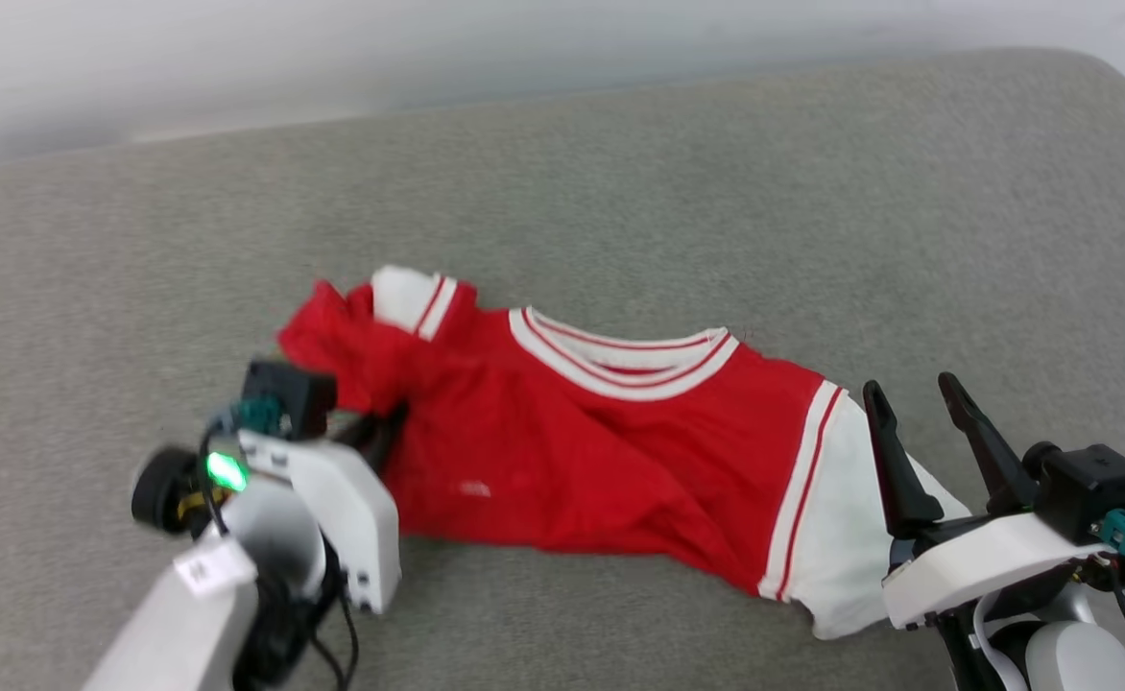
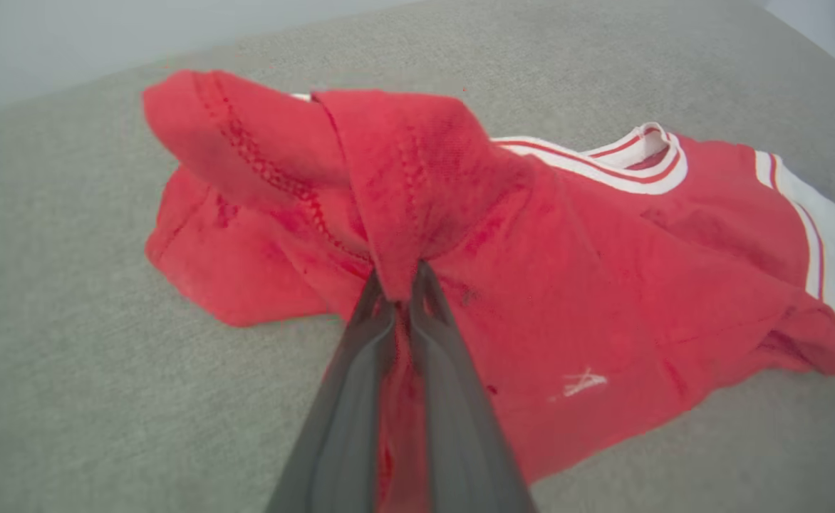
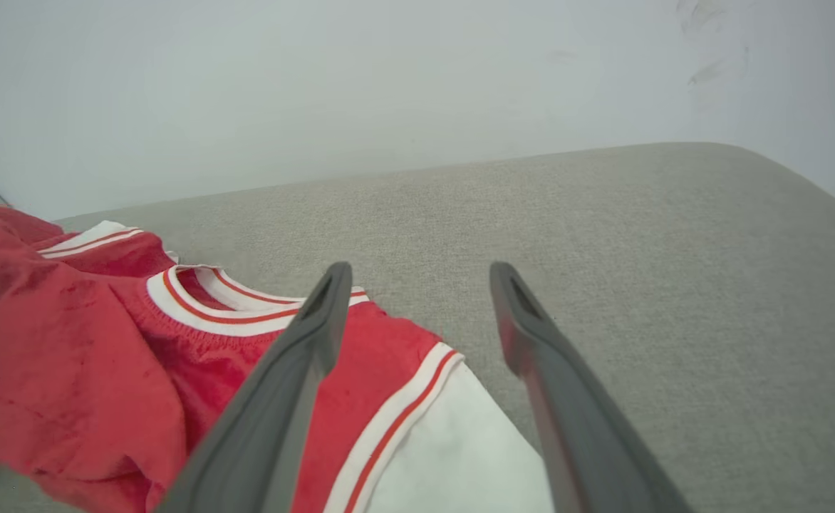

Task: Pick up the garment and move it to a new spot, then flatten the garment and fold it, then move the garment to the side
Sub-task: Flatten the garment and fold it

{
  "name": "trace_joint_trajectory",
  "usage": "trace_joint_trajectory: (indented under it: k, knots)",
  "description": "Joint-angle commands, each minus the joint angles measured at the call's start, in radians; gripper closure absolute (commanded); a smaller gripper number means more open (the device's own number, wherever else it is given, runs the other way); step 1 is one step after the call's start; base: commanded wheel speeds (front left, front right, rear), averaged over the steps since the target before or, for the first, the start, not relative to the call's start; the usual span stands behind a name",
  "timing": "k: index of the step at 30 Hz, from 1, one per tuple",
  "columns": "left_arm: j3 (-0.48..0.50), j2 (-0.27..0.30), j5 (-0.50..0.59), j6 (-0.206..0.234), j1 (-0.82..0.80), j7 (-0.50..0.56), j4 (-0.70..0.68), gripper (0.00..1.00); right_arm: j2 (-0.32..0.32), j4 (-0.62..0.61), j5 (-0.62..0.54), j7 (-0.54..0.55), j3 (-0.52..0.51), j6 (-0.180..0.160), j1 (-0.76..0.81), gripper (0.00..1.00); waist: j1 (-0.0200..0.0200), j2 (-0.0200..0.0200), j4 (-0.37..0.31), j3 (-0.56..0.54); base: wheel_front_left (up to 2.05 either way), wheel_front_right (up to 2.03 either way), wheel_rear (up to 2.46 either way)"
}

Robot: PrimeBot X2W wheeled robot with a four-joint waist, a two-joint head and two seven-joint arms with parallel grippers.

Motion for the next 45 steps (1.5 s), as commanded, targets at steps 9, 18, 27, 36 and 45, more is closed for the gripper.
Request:
trace_joint_trajectory:
  k: [9,18,27,36,45]
  knots:
    - [-0.092,-0.044,-0.030,0.071,0.302,0.036,-0.097,1.00,0.003,-0.031,-0.016,0.047,-0.008,0.000,0.040,0.00,0.0000,-0.0001,0.105,-0.080,0.00,0.00,0.00]
    - [-0.147,-0.126,-0.076,0.103,0.430,0.019,-0.037,0.00,0.003,-0.072,-0.026,0.078,-0.005,0.000,0.064,0.00,0.0000,-0.0001,0.115,-0.111,0.00,0.00,0.00]
    - [-0.084,-0.095,0.009,0.153,0.382,-0.113,-0.143,0.00,0.004,-0.103,-0.026,0.096,-0.020,0.000,0.101,0.00,0.0000,-0.0001,0.121,-0.153,0.00,0.00,0.00]
    - [0.007,0.000,0.008,0.167,0.316,-0.075,-0.210,0.00,0.004,-0.119,-0.008,0.101,-0.035,0.000,0.117,0.00,0.0000,-0.0001,0.112,-0.167,0.00,0.00,0.00]
    - [0.003,0.078,-0.056,0.072,0.119,0.141,-0.074,0.00,0.004,-0.132,0.000,0.102,-0.016,0.000,0.074,0.00,0.0000,-0.0001,0.080,-0.086,0.00,0.00,0.00]
